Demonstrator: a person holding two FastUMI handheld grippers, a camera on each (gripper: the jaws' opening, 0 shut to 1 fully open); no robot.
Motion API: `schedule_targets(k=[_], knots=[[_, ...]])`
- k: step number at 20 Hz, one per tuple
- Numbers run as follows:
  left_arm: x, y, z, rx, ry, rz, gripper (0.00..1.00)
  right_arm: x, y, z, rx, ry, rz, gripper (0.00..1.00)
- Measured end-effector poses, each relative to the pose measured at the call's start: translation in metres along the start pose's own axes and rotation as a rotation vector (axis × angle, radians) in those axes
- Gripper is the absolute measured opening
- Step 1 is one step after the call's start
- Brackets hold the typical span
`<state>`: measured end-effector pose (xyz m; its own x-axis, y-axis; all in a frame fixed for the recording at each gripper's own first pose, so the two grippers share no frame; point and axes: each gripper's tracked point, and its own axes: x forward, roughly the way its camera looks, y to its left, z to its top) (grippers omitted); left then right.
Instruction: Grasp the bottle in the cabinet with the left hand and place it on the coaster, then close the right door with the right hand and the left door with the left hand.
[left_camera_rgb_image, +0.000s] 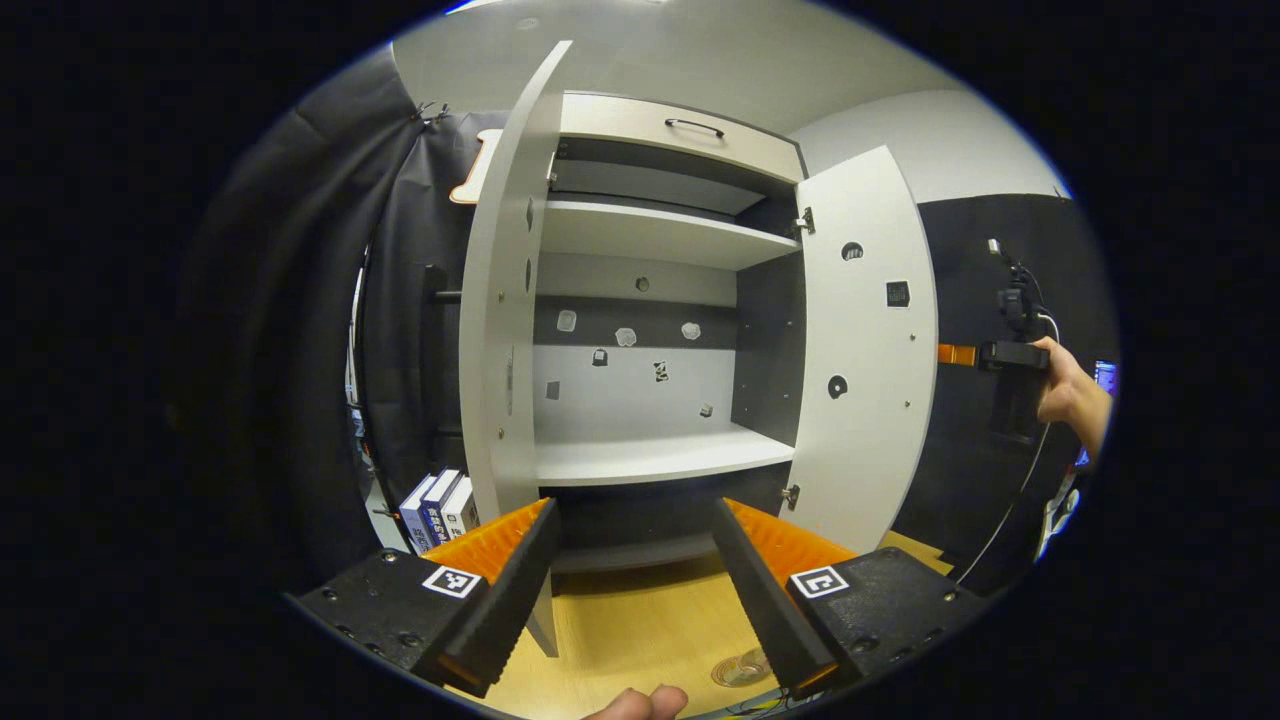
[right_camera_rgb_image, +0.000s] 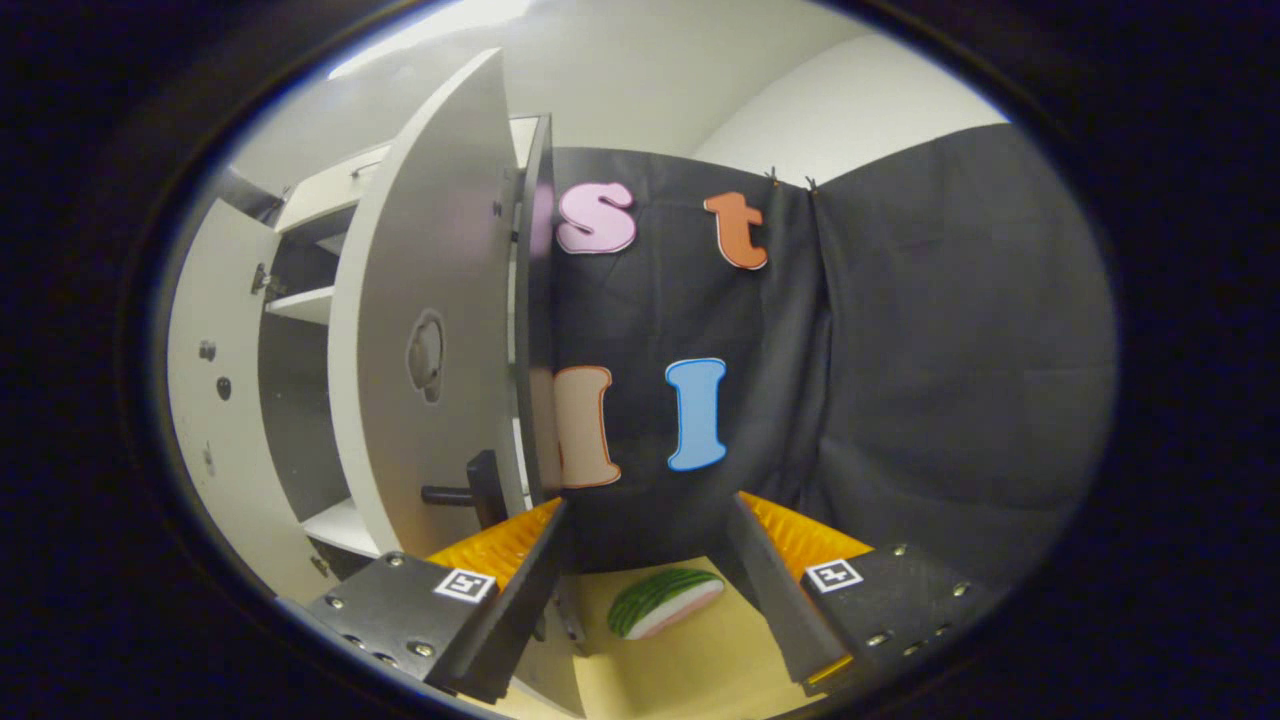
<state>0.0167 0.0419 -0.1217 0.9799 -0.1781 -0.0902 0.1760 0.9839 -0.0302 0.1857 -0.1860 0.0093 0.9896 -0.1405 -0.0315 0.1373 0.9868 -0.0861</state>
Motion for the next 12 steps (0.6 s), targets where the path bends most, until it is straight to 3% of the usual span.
schedule_targets(k=[1,2,5,6,9,10,12], knots=[[0.001,-0.003,0.000,-0.006,0.005,-0.010,0.93,0.000,0.000,0.000,-0.006,0.002,0.001,1.00],[0.001,-0.006,-0.001,-0.006,0.009,-0.021,0.97,0.000,-0.001,0.000,-0.001,0.004,-0.001,0.97],[0.006,-0.007,0.001,0.009,0.003,-0.028,0.96,0.001,0.004,0.001,0.011,-0.008,-0.001,0.97],[0.006,-0.008,0.001,0.011,0.001,-0.030,0.96,-0.003,0.008,0.001,0.003,-0.012,0.011,0.92],[0.007,-0.013,0.001,0.010,0.004,-0.036,0.97,-0.005,0.023,0.000,0.004,-0.004,0.059,0.92],[0.006,-0.014,0.002,0.010,0.005,-0.041,0.93,-0.006,0.029,-0.001,0.008,-0.004,0.074,0.92],[0.005,-0.014,0.001,0.014,0.005,-0.037,0.96,-0.008,0.039,-0.003,0.028,0.005,0.102,0.92]])
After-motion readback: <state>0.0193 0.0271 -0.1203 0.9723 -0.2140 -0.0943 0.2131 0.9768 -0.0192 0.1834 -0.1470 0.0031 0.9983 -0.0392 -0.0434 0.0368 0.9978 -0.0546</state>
